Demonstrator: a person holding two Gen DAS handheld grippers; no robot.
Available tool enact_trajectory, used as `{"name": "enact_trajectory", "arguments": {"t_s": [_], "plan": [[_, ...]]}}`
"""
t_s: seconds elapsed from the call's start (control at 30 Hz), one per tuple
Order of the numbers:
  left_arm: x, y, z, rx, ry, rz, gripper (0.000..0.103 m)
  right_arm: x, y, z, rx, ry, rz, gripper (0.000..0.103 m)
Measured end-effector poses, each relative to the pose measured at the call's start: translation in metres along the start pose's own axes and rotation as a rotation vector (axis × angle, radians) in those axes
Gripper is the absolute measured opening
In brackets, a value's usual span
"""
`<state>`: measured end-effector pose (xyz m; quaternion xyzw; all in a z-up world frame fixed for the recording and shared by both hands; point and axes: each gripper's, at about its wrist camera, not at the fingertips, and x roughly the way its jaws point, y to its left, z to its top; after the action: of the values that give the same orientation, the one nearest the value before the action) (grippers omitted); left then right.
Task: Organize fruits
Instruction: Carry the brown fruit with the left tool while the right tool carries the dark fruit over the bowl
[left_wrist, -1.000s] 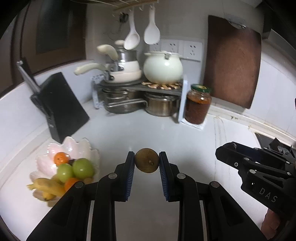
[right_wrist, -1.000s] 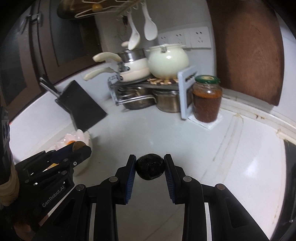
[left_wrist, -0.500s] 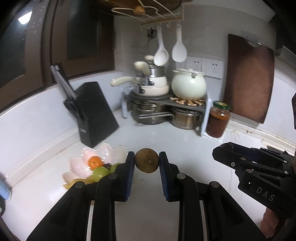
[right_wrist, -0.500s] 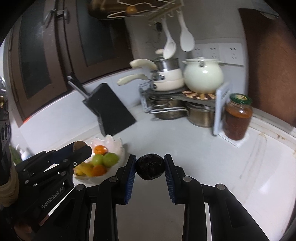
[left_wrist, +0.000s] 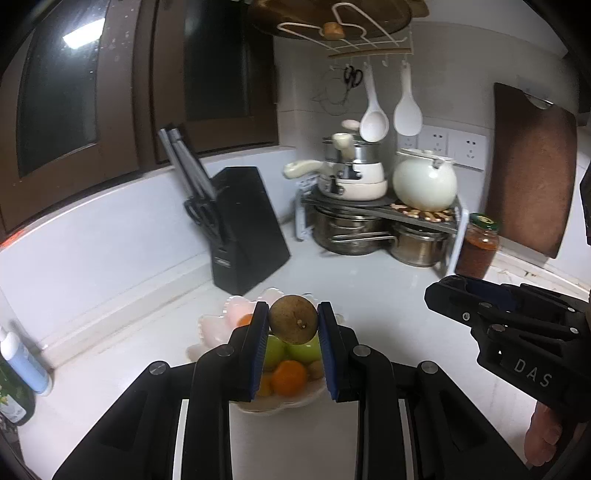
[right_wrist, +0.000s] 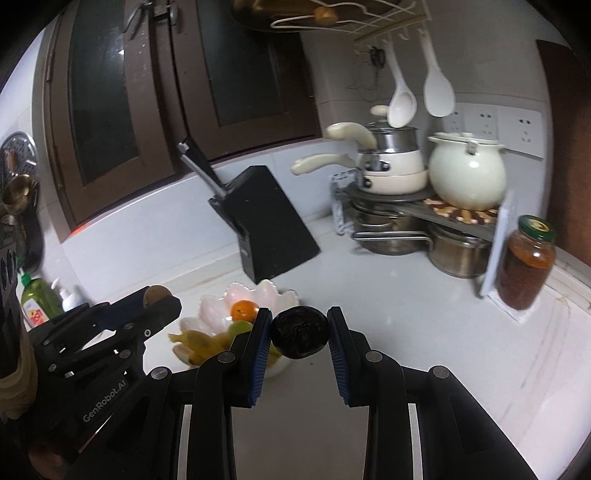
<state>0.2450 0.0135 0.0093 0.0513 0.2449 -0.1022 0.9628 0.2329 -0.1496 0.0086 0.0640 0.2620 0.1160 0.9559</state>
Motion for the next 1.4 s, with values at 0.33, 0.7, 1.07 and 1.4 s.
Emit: {"name": "enact_trajectory", "arguments": {"t_s": [0.33, 0.7, 1.07, 1.4], "plan": [[0.009, 0.031, -0.001, -0.024, 0.018, 0.059, 0.027, 0.035, 0.025, 0.011, -0.041, 0.035, 0.064, 0.032], [0.042, 0.054, -0.005, -0.053, 0.084, 0.071, 0.027, 0.083, 0.04, 0.025, -0.113, 0.075, 0.103, 0.032], [0.082, 0.063, -0.012, -0.067, 0.167, 0.05, 0.027, 0.134, 0.039, 0.028, -0.128, 0.175, 0.142, 0.032], [0.109, 0.063, -0.016, -0.056, 0.225, 0.051, 0.027, 0.167, 0.032, 0.024, -0.123, 0.252, 0.14, 0.032]]}}
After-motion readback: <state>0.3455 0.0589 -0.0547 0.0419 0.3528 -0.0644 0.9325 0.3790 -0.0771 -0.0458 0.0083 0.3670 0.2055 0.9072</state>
